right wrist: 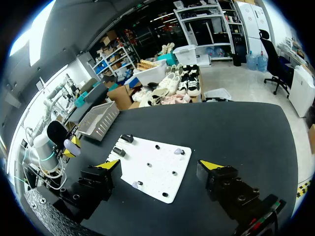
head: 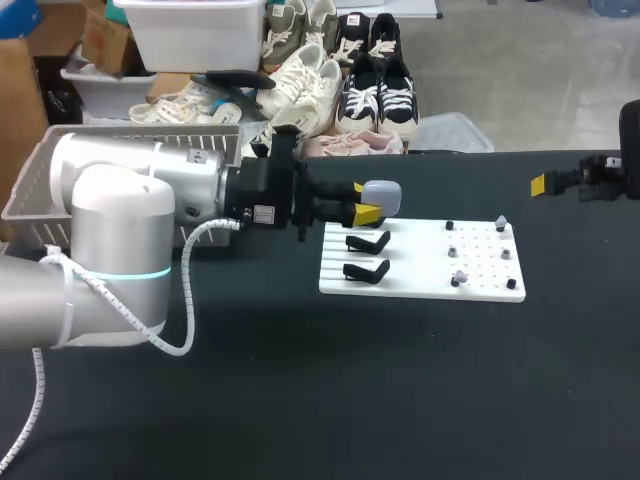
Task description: Pick up each earbud case from the left stands, insert the matching earbuds, close the lid, and place the case in the box.
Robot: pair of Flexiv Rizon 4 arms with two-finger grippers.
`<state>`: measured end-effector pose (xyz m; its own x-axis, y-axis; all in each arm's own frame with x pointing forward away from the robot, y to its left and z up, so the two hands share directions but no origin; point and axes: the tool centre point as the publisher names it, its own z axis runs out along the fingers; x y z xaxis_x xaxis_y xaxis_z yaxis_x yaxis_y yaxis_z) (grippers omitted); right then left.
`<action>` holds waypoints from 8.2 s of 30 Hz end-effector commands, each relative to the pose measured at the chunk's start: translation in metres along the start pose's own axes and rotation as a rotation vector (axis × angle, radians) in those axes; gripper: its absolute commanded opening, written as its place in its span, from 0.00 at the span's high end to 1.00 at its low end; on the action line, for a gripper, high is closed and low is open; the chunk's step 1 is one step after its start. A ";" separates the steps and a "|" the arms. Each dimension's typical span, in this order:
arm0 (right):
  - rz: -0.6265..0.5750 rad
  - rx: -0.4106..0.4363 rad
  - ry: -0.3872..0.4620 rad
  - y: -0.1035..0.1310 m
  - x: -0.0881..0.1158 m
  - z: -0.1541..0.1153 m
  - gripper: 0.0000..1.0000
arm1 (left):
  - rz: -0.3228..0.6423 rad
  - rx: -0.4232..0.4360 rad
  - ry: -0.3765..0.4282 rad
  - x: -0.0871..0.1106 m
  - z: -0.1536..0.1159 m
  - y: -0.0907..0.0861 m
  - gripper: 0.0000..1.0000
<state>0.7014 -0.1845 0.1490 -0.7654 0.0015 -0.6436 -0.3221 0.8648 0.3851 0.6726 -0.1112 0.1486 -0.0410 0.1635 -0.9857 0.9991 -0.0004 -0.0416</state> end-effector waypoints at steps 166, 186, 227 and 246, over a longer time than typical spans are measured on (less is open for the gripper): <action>-0.385 0.837 0.536 0.000 -0.005 0.075 0.00 | 0.126 0.069 -0.022 0.005 0.008 0.024 1.00; -0.202 0.799 0.598 -0.022 0.006 0.111 0.27 | 0.126 0.069 -0.022 0.005 0.008 0.024 1.00; -0.150 0.832 0.534 -0.038 0.026 0.132 0.61 | 0.126 0.069 -0.022 0.005 0.008 0.024 1.00; -0.141 0.836 0.535 -0.046 0.023 0.141 0.70 | 0.126 0.069 -0.022 0.005 0.008 0.024 1.00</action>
<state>0.7762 -0.1548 0.0248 -0.9661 -0.1791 -0.1857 -0.0949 0.9160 -0.3898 0.6961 -0.1182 0.1421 0.0833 0.1375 -0.9870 0.9936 -0.0869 0.0718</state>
